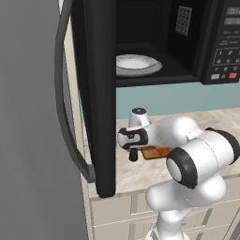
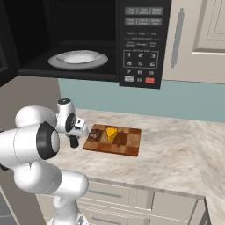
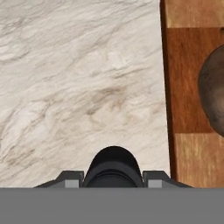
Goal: Retrieve the reheated potato from the microwave, then place the potato, cheese, and condiment on the cutting board.
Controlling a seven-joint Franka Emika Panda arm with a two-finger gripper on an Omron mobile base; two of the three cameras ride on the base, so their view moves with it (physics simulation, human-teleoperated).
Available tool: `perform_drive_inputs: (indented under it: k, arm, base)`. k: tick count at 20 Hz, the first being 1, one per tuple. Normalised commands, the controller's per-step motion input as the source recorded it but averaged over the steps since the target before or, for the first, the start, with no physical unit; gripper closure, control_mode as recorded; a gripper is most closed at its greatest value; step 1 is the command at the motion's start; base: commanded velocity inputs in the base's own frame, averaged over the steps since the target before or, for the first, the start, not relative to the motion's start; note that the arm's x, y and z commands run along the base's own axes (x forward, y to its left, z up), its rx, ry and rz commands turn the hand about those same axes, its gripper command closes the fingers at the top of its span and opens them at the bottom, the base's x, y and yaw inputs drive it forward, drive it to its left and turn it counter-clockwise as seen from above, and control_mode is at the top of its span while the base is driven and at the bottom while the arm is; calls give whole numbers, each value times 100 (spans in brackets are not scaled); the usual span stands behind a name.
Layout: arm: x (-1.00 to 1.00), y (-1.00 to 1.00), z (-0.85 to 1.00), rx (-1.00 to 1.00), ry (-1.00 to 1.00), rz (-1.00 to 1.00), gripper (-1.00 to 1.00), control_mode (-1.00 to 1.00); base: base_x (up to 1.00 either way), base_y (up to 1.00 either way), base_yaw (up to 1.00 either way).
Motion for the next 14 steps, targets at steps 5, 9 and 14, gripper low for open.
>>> perform_drive_inputs:
  k: [5,9,14]
  arm:
    - [-25,-26,17,0,0,0,100,-100]
    - [-27,-45,22,0,0,-1,100,-100]
    - [-15,-55,19,0,1,-1,100,-100]
  base:
    - [0,0,0]
    - [0,0,0]
    - [0,0,0]
